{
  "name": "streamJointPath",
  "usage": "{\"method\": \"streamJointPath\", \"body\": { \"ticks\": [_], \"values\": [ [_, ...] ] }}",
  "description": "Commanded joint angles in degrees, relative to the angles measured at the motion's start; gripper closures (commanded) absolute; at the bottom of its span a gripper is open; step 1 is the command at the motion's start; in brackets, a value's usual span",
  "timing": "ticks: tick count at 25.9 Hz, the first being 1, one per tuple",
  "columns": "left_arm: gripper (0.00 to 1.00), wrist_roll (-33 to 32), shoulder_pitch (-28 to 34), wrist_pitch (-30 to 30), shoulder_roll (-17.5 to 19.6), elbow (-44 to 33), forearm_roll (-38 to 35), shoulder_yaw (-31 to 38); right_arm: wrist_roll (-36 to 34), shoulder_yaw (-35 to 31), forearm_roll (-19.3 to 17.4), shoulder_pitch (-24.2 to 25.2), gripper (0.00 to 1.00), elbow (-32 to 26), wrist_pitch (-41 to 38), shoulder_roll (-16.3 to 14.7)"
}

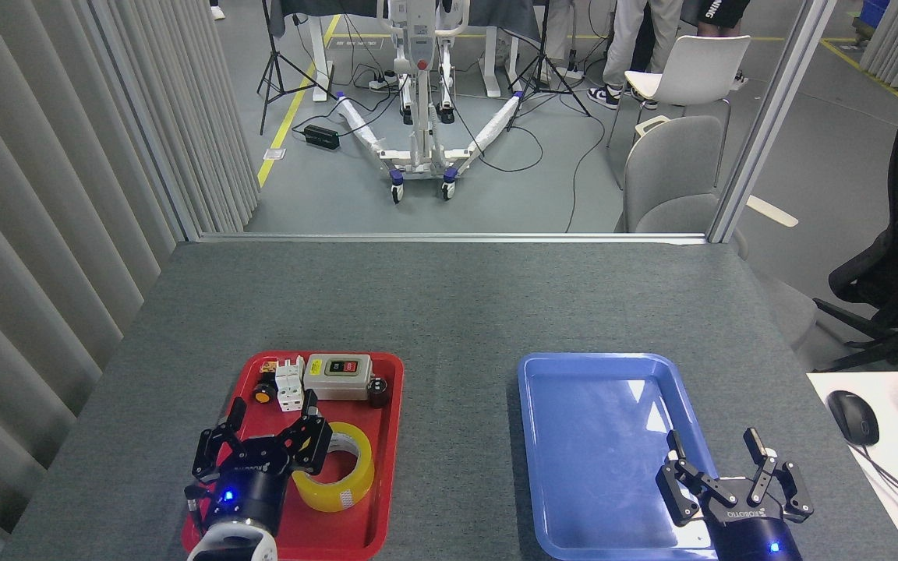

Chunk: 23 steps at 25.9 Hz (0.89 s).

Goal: Place and move tape with both arms
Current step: 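Lower the left gripper onto the yellow tape roll in the red tray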

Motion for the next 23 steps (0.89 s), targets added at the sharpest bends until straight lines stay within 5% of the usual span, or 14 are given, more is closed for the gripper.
{"method": "streamJointPath", "body": {
  "ticks": [1, 7, 15, 18, 23],
  "values": [
    [0.00, -10.8, -4.2, 0.6, 0.1, 1.3, 1.1, 0.1, 0.4, -0.1, 0.0, 0.1, 0.00, 0.1, -0.3, -0.1],
    [0.00, -40.8, -9.4, 3.9, 0.3, 1.2, 2.0, 2.4, 0.4, -0.1, -0.1, 0.1, 0.00, 0.9, 0.2, -0.3],
    [0.00, -68.7, -18.3, 4.5, 1.6, 8.1, 2.0, 2.8, 0.3, -0.1, -0.2, 0.3, 0.00, 0.9, 0.1, -0.6],
    [0.00, -75.2, -21.2, 5.8, 2.6, 11.2, 2.0, 2.8, 0.3, -0.1, -0.2, 0.2, 0.00, 1.1, 0.1, -0.6],
    [0.00, -75.9, -21.6, 6.5, 4.5, 13.2, 1.9, 2.8, 0.3, -0.1, -0.2, 0.3, 0.00, 1.5, 0.2, -0.4]
  ]
}}
